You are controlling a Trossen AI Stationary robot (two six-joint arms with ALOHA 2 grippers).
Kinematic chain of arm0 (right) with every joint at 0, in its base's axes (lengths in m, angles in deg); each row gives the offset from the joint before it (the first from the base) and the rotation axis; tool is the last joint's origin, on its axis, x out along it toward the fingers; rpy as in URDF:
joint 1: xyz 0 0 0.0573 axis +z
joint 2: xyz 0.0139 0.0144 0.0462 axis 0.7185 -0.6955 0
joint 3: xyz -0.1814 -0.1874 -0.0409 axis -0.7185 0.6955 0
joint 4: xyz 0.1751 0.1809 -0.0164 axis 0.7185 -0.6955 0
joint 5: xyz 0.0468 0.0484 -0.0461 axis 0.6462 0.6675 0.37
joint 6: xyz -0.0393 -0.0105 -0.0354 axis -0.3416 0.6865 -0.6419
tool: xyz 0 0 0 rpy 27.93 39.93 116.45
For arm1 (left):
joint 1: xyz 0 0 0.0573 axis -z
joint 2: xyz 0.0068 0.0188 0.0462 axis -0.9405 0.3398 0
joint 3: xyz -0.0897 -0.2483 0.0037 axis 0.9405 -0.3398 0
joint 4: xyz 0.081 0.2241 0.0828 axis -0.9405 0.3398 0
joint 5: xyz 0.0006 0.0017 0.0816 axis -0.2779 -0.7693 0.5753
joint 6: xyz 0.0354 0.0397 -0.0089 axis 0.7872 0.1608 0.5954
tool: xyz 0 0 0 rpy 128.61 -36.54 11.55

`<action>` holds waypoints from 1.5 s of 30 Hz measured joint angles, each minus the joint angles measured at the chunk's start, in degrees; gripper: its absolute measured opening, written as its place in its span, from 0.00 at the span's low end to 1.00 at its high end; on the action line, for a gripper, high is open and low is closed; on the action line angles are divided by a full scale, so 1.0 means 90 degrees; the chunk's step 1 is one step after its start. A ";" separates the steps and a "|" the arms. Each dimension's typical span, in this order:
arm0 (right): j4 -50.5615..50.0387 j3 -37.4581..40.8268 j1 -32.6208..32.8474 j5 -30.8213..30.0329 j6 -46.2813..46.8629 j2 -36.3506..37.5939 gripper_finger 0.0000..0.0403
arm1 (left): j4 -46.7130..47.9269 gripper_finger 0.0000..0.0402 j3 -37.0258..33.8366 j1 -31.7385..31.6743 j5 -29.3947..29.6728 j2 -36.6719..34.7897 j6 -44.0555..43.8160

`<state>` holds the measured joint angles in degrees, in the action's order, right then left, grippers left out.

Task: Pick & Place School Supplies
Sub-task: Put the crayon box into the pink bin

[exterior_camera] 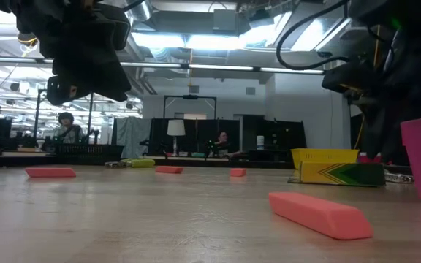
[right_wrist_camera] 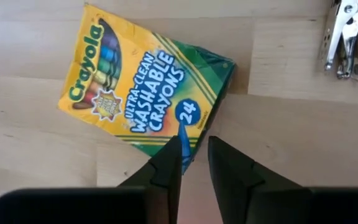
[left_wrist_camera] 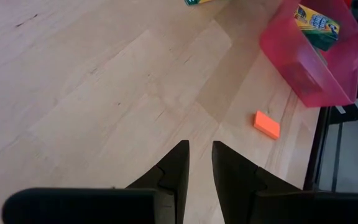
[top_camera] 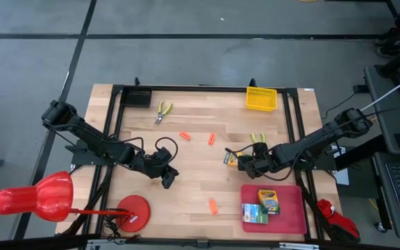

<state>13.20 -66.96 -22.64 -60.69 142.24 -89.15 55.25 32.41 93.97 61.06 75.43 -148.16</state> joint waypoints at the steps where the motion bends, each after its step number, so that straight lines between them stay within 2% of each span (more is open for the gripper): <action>1: -0.0001 0.0007 0.0002 0.0005 0.0000 -0.0019 0.20 | 0.0000 0.16 0.0000 0.0000 -0.0010 0.0000 0.0002; 9: 0.0473 0.0270 0.0002 0.0027 0.0096 -0.0022 0.19 | 0.0000 0.16 0.0000 0.0000 -0.0060 0.0000 0.0002; 17: 0.0543 0.0287 0.0006 -0.0027 0.0094 -0.0022 0.02 | 0.0000 0.16 0.0000 0.0000 -0.0082 0.0000 -0.0001; 21: 0.0566 0.0287 0.0021 -0.0118 0.0126 -0.0022 0.01 | 0.0000 0.16 0.0000 0.0000 -0.0082 0.0000 -0.0001; 31: 0.0705 -0.0139 0.0118 -0.0938 0.0075 -0.0022 0.00 | 0.0001 0.16 0.0000 0.0000 -0.0081 0.0000 -0.0001; 37: 0.0722 -0.0245 0.0314 -0.1122 -0.0011 -0.0013 0.00 | 0.0000 0.16 0.0000 0.0000 -0.0082 0.0000 -0.0001; 40: 0.1179 -0.0245 0.0401 -0.1412 -0.0226 0.0002 0.03 | 0.0000 0.16 0.0000 0.0005 -0.0079 0.0000 -0.0001; 45: 0.1906 -0.0255 0.0253 -0.1334 -0.1013 0.0002 0.12 | 0.0045 0.16 0.0000 0.0004 -0.0035 0.0000 -0.0017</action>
<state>30.35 -69.26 -20.37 -72.69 133.13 -89.13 55.66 32.41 94.00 60.75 75.43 -148.31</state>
